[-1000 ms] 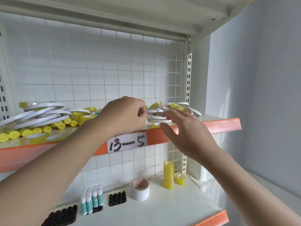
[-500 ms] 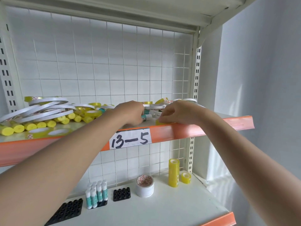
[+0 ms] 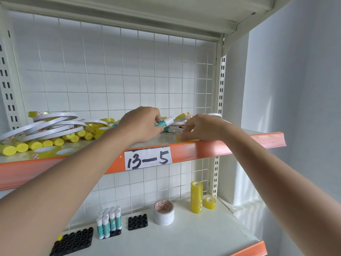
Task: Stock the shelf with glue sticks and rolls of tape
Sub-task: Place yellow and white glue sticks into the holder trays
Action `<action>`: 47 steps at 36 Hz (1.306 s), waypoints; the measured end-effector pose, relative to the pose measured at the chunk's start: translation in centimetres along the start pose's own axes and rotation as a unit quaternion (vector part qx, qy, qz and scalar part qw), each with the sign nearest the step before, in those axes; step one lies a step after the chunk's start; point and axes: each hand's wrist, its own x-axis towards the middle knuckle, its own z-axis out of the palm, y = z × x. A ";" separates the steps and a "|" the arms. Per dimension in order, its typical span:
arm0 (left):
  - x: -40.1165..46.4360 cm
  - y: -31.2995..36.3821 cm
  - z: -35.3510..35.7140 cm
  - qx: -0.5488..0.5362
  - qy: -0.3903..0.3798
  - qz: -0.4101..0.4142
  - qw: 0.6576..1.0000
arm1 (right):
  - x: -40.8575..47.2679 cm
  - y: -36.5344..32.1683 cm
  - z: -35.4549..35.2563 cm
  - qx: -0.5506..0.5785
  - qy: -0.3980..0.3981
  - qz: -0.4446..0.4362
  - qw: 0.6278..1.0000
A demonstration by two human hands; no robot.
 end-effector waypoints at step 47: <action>-21.0 -8.3 23.3 -0.437 -0.132 -0.123 0.881 | -13.6 -1.8 28.5 0.126 0.048 0.077 0.988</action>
